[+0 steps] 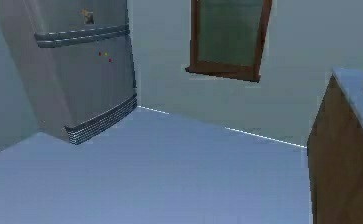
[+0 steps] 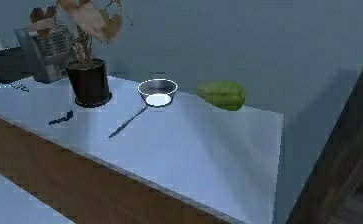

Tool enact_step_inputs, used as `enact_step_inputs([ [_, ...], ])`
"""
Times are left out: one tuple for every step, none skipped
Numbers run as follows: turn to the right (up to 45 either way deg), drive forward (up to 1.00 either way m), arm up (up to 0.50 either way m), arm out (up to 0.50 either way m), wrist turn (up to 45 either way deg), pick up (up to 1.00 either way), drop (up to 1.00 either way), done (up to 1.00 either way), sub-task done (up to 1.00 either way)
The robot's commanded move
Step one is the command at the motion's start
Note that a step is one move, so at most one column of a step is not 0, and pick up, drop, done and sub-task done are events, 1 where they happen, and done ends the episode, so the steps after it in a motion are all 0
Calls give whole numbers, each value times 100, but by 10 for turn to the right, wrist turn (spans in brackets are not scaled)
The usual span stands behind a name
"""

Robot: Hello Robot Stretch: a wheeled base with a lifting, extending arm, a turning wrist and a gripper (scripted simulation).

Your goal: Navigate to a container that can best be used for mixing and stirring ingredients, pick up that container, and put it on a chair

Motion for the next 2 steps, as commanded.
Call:
enact_step_inputs([
  [450, 0, 0, 0, 0, 0, 0, 0, 0],
  [450, 0, 0, 0, 0, 0, 0, 0, 0],
])
